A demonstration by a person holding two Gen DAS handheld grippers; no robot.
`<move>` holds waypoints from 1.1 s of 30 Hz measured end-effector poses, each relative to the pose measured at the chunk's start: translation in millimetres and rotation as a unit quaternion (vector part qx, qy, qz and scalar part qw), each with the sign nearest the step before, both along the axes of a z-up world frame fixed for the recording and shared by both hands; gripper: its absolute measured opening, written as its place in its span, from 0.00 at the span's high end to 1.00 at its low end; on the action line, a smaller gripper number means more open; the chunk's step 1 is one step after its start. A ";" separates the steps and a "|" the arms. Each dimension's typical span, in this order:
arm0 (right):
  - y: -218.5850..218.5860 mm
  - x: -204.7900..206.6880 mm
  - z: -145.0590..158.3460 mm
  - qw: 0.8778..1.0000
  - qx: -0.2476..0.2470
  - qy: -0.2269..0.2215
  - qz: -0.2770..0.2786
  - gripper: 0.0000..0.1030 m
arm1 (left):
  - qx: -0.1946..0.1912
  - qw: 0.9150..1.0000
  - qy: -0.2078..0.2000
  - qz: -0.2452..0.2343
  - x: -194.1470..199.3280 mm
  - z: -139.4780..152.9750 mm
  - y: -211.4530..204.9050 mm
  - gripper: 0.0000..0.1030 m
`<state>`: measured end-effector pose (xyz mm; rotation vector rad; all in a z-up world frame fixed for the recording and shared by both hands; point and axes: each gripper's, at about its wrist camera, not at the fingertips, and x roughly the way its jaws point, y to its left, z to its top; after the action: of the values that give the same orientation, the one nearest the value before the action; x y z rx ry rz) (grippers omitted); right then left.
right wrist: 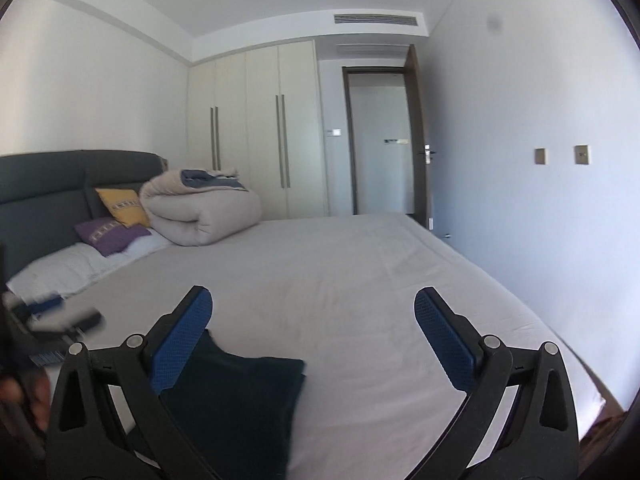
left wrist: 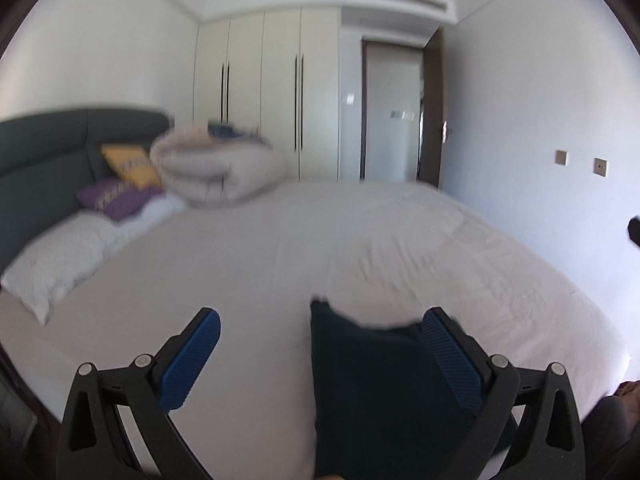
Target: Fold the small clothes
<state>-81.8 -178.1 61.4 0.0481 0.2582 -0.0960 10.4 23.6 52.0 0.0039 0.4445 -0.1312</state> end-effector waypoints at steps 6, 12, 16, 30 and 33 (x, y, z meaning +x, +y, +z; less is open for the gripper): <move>22.8 29.5 -44.0 0.987 0.006 0.161 0.018 0.00 | -0.014 0.998 0.068 0.005 -0.4 -27.4 -8.5 0.00; 19.8 44.2 -94.0 0.972 0.013 0.233 -0.033 0.00 | 0.046 0.994 0.082 0.047 6.7 -52.4 -15.0 0.00; 10.7 47.9 -109.2 0.970 0.027 0.232 -0.062 0.00 | 0.053 0.990 0.117 0.051 15.2 -72.5 -15.3 0.00; 21.9 61.7 -140.1 0.960 0.004 0.274 -0.059 0.00 | 0.072 0.976 0.205 0.012 19.9 -113.1 -33.8 0.00; 21.9 59.3 -143.7 0.956 0.017 0.288 -0.058 0.00 | 0.070 0.976 0.208 0.017 19.4 -115.1 -32.6 0.00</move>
<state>-22.5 -156.1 -82.4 0.0684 0.8426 -0.2229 29.8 -9.0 -63.1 0.1089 0.8711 -0.0655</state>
